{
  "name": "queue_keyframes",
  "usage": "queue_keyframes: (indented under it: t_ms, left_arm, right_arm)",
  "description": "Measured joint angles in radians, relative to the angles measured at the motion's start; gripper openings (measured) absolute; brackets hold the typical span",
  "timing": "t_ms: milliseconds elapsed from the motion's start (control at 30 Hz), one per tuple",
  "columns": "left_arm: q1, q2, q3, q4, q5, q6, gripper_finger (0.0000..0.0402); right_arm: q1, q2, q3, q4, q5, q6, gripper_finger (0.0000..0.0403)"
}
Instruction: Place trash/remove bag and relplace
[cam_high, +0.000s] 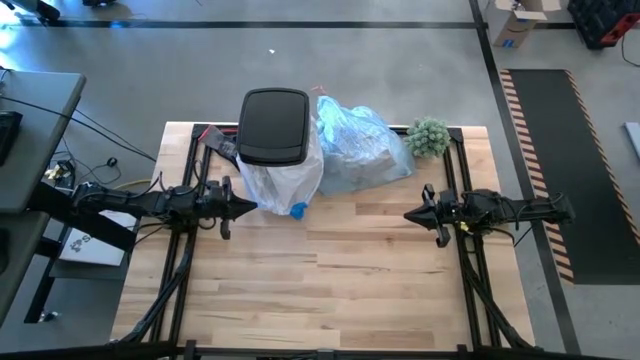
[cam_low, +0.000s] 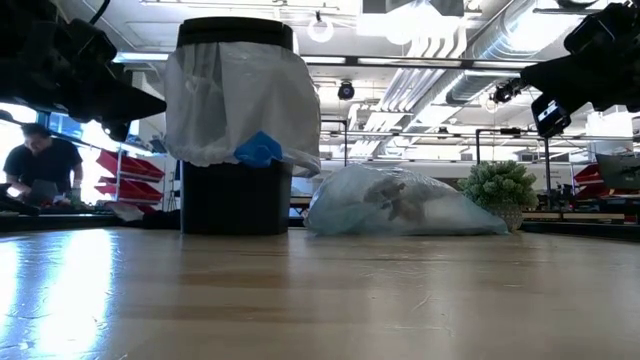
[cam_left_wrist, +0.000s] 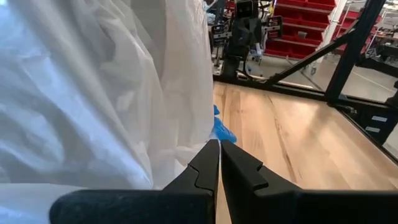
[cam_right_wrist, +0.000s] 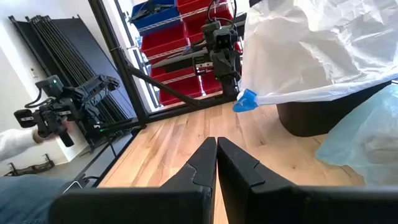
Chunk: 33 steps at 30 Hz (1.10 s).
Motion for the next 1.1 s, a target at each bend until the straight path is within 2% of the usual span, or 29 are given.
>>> queue_keyframes:
  t_ms: [467, 767, 1100]
  left_arm:
    - [-0.001, -0.006, 0.0, -0.001, -0.004, 0.0, 0.0]
    - [-0.064, -0.163, 0.001, 0.001, -0.007, 0.0, 0.0]
    - [-0.114, -0.16, 0.002, 0.021, -0.009, 0.0, 0.0]
  right_arm:
    - [0.008, -0.01, 0.0, -0.001, -0.001, 0.0, 0.0]
    - [0.043, -0.011, 0.0, 0.006, -0.007, 0.0, 0.0]
    - [0.042, -0.011, -0.001, 0.008, -0.007, 0.0, 0.0]
